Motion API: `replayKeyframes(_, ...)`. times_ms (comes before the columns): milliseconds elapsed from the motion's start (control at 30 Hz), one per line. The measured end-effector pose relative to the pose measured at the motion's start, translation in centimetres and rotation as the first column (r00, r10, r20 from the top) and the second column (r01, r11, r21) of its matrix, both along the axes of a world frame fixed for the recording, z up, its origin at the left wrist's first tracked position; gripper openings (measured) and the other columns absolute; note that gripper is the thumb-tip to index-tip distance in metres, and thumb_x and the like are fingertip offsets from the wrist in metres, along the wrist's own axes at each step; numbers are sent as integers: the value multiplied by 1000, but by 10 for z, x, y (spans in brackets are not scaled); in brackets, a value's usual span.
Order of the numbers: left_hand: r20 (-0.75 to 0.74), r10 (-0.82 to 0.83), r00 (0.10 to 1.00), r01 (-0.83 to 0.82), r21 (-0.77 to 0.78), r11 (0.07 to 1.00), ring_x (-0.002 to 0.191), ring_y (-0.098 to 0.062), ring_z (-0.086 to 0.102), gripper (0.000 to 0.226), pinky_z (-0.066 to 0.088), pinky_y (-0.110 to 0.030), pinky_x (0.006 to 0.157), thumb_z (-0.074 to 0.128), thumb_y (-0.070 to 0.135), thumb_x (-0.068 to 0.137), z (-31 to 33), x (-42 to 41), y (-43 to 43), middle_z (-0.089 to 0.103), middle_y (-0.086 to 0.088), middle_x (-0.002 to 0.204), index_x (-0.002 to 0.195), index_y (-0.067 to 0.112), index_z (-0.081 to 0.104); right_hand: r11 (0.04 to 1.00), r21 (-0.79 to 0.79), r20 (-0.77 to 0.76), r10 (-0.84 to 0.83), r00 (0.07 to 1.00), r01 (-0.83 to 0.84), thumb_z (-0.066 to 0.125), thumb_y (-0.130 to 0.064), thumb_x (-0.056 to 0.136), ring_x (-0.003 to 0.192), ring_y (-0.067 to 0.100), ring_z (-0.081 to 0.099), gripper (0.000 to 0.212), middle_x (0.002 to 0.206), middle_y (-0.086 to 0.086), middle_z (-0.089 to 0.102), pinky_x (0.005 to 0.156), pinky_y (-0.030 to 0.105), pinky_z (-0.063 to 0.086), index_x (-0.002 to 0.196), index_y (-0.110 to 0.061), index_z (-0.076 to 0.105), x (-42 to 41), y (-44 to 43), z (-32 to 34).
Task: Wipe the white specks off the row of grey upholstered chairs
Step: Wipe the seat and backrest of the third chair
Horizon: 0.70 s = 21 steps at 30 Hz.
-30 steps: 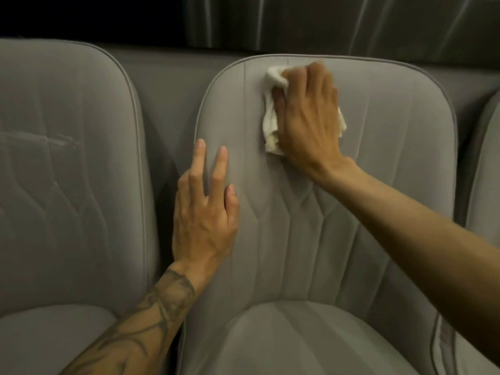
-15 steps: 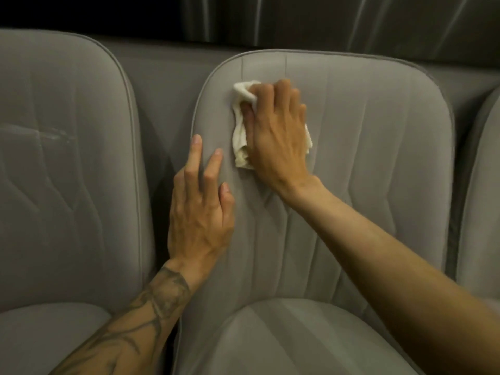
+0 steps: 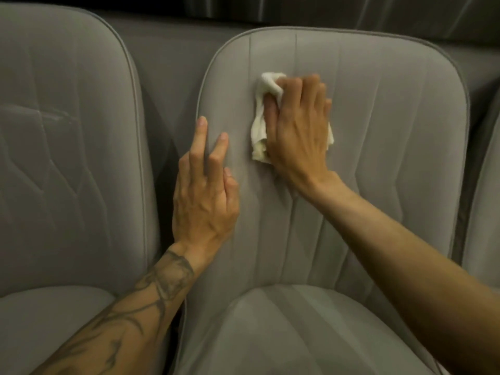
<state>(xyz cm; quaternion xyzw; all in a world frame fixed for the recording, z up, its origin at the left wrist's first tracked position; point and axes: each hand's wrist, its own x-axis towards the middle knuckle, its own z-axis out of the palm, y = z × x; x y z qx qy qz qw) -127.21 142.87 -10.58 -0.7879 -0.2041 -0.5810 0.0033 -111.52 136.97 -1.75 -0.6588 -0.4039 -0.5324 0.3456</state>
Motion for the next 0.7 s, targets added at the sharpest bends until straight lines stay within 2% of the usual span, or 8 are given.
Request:
replayKeyframes(33,-2,1,1000,-1,2,1000,131,-39,48,48,32,-36,111,44,15,102,0,0,0,28,-17,169,150,11,44,999,43,-22,-16,1000,17,43,-37,101,89,27,45,19,100,10,51,75,40,34,110,-20,44,-3,3,-3)
replayKeyframes(100,-7,1,1000,-1,9,1000,131,-39,48,48,36,-40,110,43,16,103,-1,1,0,28,-17,169,150,11,44,1000,12,-37,14,999,-14,40,-38,102,91,29,46,24,102,10,50,79,42,35,114,-18,45,-14,1,-41)
replayKeyframes(233,-5,20,1000,-20,14,1000,127,-40,49,48,34,-37,107,46,15,102,-1,1,0,29,-18,168,149,11,44,950,-268,-104,138,985,-162,43,-34,101,93,30,47,25,109,8,47,84,40,36,121,-19,43,-39,-36,-142)
replayKeyframes(300,-8,24,1000,-23,13,1000,127,-40,50,49,35,-37,107,48,16,102,-1,1,-1,29,-18,168,150,11,43,931,-330,-75,142,987,-159,45,-34,99,90,29,47,24,106,6,44,82,38,35,119,-21,44,-33,-46,-140)
replayKeyframes(400,-8,21,1000,-21,17,1000,129,-40,48,51,36,-40,109,50,20,101,-1,1,-1,28,-18,169,151,14,41,980,-194,19,53,998,-49,41,-36,101,90,30,43,23,102,12,47,79,41,32,117,-19,45,-8,-28,-74)
replayKeyframes(467,0,15,1000,-15,13,1000,131,-39,47,52,29,-31,111,50,22,101,-1,1,1,27,-17,169,152,15,40,999,-39,-2,-34,999,34,40,-38,101,90,29,42,22,101,12,51,77,40,31,112,-20,45,4,-12,-28)
replayKeyframes(533,-4,8,1000,-8,10,1000,132,-38,46,53,24,-27,110,50,22,101,0,1,1,26,-18,169,152,15,38,999,19,-31,-47,998,47,41,-37,101,91,29,44,22,102,11,53,78,41,32,114,-21,46,-1,-6,-28)
replayKeyframes(700,-16,29,999,-29,11,1000,131,-39,47,54,27,-34,111,52,21,100,-1,1,-1,27,-18,169,152,14,40,950,-285,-30,122,992,-126,51,-30,98,92,30,46,25,104,12,56,82,40,36,119,-17,47,-34,-42,-139)
